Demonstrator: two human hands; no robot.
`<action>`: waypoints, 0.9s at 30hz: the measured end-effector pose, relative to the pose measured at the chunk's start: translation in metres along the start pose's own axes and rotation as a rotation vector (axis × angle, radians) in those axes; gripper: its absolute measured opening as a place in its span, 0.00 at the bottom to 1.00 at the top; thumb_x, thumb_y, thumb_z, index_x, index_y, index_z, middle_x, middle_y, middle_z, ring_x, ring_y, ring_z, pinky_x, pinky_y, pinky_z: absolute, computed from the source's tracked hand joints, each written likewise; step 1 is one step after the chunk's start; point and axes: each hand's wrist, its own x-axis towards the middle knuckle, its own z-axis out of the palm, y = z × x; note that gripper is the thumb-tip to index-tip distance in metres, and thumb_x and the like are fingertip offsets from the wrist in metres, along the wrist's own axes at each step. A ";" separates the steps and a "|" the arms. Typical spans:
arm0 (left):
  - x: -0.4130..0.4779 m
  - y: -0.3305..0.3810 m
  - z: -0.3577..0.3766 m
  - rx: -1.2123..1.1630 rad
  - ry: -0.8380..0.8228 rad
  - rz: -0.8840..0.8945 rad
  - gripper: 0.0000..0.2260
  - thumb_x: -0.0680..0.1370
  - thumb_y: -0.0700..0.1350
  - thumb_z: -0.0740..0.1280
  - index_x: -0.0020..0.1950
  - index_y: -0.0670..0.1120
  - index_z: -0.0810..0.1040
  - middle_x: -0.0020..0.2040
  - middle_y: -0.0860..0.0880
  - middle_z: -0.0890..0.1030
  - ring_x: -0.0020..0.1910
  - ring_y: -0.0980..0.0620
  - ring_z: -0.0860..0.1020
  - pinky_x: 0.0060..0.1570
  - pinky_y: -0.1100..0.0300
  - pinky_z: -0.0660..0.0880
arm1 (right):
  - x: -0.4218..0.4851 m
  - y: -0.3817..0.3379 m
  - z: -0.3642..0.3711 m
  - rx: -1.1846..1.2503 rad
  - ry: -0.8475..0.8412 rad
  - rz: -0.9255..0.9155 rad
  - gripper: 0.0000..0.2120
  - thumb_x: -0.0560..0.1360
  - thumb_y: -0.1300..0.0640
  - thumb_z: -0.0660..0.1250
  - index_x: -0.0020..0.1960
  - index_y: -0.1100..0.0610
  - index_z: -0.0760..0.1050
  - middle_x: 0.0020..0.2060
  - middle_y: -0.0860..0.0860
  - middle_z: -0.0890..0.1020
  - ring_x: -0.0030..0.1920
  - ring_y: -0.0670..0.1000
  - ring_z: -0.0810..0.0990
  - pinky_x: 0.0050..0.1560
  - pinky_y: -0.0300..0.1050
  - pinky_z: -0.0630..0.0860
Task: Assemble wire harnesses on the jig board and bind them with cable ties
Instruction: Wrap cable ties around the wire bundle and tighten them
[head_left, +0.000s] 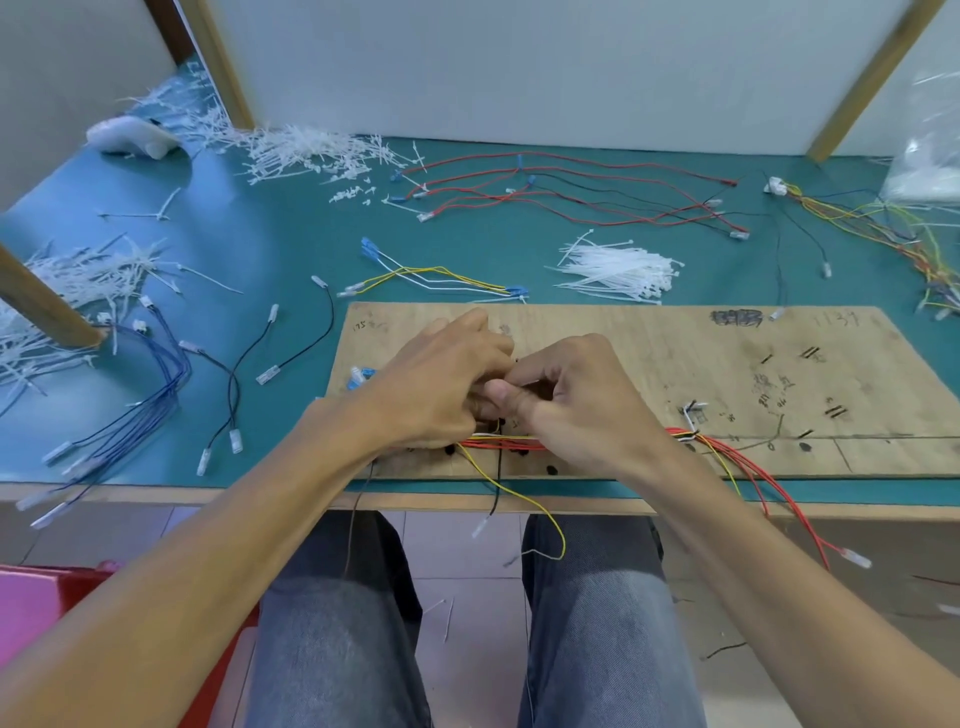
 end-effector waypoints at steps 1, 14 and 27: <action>-0.001 0.001 0.000 -0.007 0.007 0.004 0.12 0.72 0.37 0.71 0.37 0.51 0.72 0.38 0.56 0.69 0.46 0.52 0.64 0.42 0.53 0.65 | 0.001 0.000 -0.001 -0.002 -0.011 0.002 0.20 0.79 0.55 0.74 0.29 0.47 0.80 0.23 0.48 0.66 0.28 0.48 0.62 0.30 0.39 0.59; -0.016 -0.002 -0.005 -0.232 0.061 -0.084 0.04 0.76 0.49 0.78 0.46 0.57 0.86 0.44 0.55 0.74 0.50 0.57 0.68 0.49 0.69 0.64 | 0.067 0.055 -0.065 -0.179 0.229 0.297 0.10 0.77 0.47 0.76 0.41 0.52 0.86 0.32 0.43 0.85 0.35 0.42 0.81 0.36 0.36 0.71; -0.037 -0.004 -0.002 -0.318 0.317 -0.183 0.03 0.77 0.50 0.76 0.48 0.59 0.85 0.42 0.58 0.76 0.52 0.54 0.72 0.51 0.63 0.67 | 0.115 0.089 -0.076 -0.571 0.119 0.338 0.04 0.75 0.58 0.77 0.47 0.50 0.86 0.45 0.52 0.87 0.52 0.57 0.84 0.51 0.50 0.80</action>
